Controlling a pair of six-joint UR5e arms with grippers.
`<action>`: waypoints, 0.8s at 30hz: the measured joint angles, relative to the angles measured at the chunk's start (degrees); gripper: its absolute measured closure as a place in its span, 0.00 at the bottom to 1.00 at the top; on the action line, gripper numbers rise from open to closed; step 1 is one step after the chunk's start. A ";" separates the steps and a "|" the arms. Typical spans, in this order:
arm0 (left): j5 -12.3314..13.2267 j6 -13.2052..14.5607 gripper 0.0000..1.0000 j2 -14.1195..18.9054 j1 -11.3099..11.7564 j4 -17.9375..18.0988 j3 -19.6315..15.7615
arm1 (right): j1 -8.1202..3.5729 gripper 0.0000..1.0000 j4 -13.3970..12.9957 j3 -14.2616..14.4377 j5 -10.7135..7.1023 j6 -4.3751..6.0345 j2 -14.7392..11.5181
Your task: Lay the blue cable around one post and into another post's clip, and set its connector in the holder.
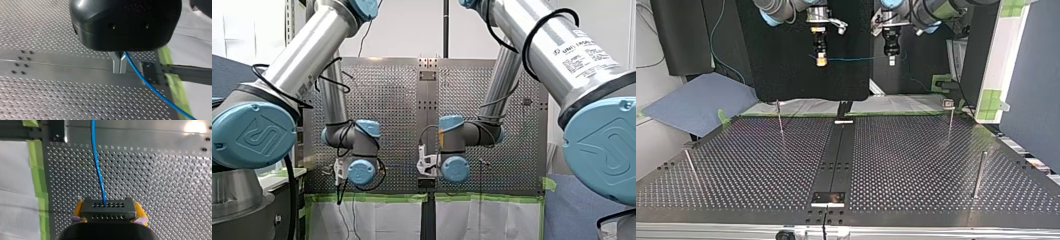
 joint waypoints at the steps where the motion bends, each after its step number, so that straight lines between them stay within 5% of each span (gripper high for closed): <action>1: -0.56 -0.54 1.00 0.56 -0.56 -0.40 0.11 | -0.16 1.00 0.25 -0.25 0.13 0.17 -0.28; 9: -4.16 -3.67 1.00 4.16 -3.21 -3.78 0.29 | -0.92 1.00 4.09 -1.02 -1.25 0.94 -4.22; 19: -9.16 -7.35 1.00 9.57 -1.60 -9.17 0.38 | -1.44 1.00 8.99 -3.94 -5.13 0.96 -9.11; 24: -9.71 -8.06 1.00 11.97 -0.67 -11.60 0.79 | -1.54 1.00 11.50 -6.44 -5.93 0.65 -11.63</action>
